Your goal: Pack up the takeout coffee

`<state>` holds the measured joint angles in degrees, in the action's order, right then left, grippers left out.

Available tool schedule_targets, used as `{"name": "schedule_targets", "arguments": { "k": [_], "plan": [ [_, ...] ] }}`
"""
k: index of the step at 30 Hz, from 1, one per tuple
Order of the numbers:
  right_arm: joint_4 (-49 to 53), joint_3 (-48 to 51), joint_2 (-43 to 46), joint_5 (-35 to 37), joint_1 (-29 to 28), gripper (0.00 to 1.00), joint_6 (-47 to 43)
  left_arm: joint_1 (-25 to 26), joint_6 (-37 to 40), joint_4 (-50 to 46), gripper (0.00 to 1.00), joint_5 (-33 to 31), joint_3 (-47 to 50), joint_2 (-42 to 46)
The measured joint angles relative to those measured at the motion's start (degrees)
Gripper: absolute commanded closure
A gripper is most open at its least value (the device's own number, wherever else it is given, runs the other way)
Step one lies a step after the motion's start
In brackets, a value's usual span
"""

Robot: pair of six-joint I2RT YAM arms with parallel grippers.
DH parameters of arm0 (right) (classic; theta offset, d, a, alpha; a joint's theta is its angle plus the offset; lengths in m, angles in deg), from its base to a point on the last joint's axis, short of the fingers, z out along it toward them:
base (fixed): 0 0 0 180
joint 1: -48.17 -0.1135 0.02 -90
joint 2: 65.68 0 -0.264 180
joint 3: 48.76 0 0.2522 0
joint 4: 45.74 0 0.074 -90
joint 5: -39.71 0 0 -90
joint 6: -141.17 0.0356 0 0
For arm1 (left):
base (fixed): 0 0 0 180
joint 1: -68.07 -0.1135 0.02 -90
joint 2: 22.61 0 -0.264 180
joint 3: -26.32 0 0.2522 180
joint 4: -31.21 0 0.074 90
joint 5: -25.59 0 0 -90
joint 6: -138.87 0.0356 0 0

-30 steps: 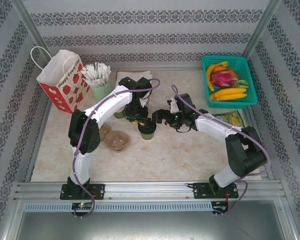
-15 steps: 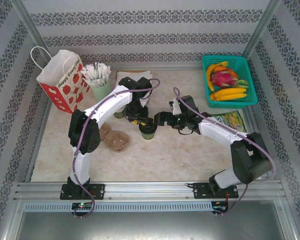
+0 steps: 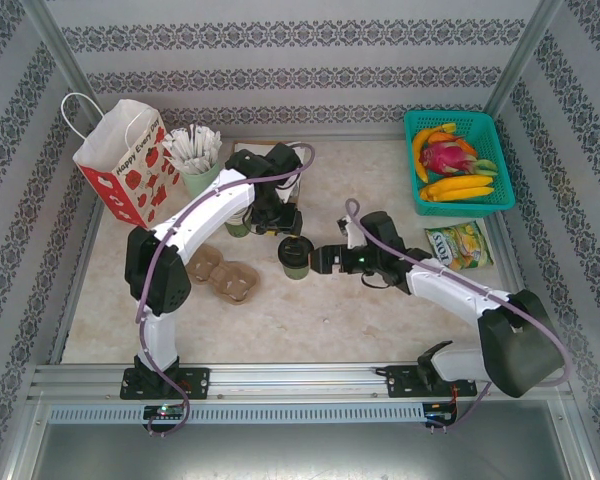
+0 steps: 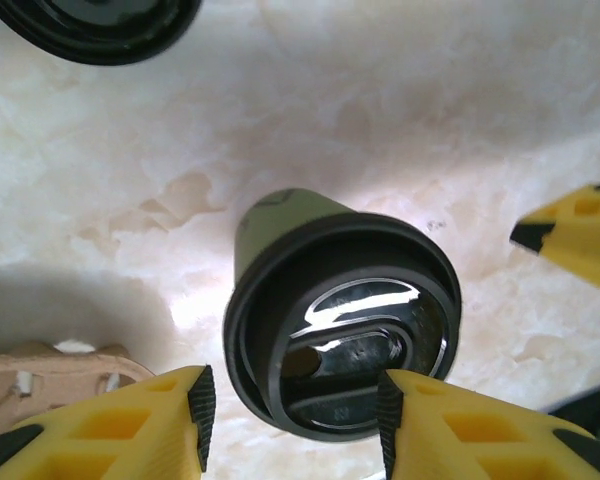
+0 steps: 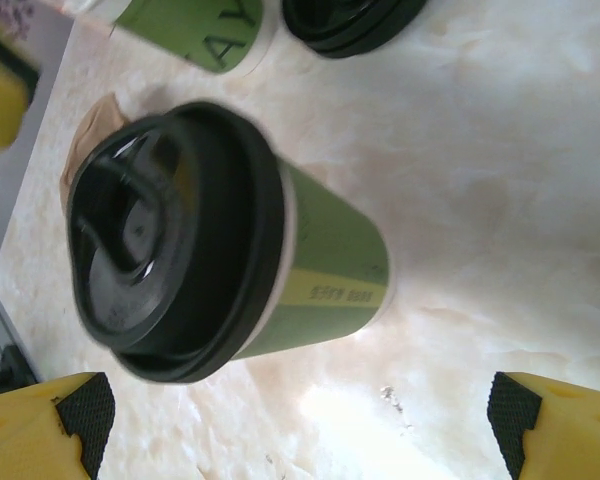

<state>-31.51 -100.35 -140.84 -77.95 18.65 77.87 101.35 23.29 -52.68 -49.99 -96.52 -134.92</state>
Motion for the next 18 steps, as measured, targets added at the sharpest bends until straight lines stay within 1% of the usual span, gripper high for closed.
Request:
{"name": "schedule_targets", "arguments": {
  "k": [7, 13, 18],
  "plan": [
    [-4.6, 2.1, 0.0, 4.3, -6.6, 0.02, -5.5, 0.0, -2.0, 2.3, 0.47, -4.3, 0.0, -1.5],
    [-7.6, 2.6, -0.2, 9.0, -7.8, 0.03, -6.8, 0.0, -2.8, 3.6, 0.47, -5.5, 0.3, -3.7],
    [-8.9, 2.6, -2.3, 10.7, -8.7, 0.03, -7.7, 0.0, -3.3, 4.3, 0.47, -5.9, 1.8, -4.8]
  ]
}}
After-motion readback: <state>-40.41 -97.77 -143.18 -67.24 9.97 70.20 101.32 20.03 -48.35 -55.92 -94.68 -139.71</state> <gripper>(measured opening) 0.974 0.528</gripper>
